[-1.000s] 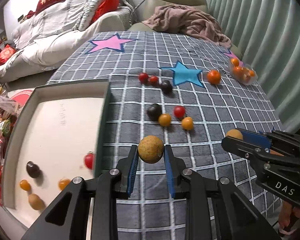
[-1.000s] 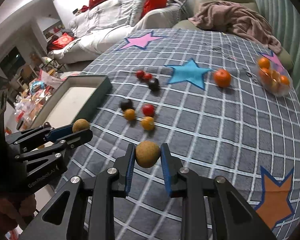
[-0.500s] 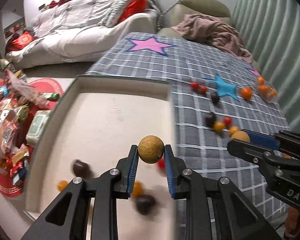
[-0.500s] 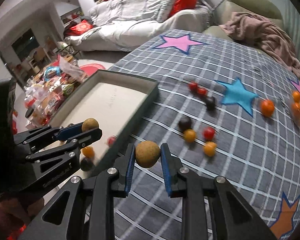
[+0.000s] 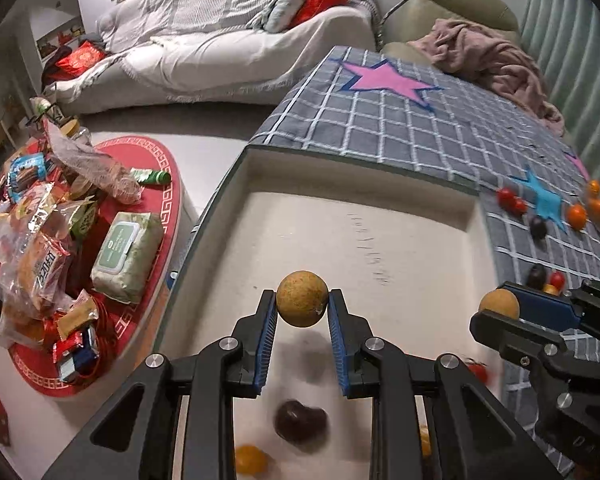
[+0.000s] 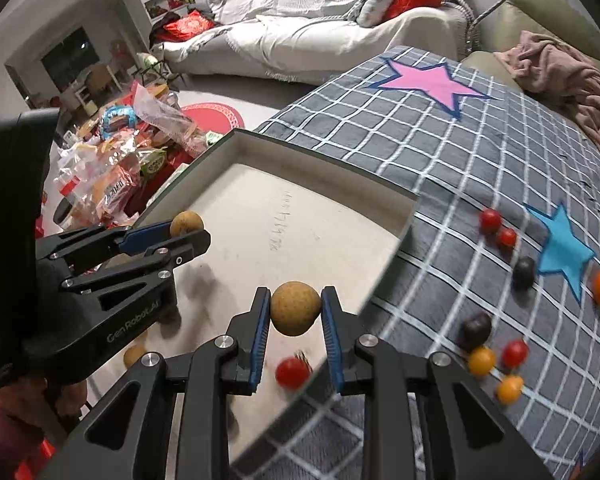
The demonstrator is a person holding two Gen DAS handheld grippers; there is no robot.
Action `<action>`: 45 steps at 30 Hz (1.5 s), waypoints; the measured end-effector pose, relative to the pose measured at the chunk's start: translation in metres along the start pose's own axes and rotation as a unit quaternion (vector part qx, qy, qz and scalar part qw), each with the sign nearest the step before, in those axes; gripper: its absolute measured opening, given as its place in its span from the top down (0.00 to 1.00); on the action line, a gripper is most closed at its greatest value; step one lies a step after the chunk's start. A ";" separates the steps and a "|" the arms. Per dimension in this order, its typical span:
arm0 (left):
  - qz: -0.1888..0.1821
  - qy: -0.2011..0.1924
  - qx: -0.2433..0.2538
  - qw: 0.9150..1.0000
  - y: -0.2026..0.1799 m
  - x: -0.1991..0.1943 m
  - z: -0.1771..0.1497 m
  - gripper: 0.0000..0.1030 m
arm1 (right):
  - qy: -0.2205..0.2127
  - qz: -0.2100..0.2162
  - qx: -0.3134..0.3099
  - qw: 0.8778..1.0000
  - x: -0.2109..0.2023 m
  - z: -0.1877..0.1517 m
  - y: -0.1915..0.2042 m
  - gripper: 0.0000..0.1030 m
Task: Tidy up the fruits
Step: 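Open both tools to drop the kiwis into the tray, then move both open tools back over the fruits on the cloth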
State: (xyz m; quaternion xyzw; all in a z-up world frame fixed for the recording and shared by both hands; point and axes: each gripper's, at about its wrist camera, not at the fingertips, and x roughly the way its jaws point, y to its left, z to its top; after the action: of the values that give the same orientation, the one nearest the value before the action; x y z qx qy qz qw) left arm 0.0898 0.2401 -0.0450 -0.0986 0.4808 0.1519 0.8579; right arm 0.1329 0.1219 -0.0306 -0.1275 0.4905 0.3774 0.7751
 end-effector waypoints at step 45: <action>-0.045 -0.017 0.089 0.995 -0.112 -0.053 -0.031 0.28 | -0.021 -0.149 0.108 0.983 -0.064 -0.096 -0.118 0.00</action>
State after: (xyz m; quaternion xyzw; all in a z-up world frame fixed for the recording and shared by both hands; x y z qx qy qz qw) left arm 0.0787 0.1166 -0.0137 -0.0408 0.4724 0.0711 0.8775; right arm 0.1375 -0.0427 -0.0431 -0.1069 0.4871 0.2051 0.8422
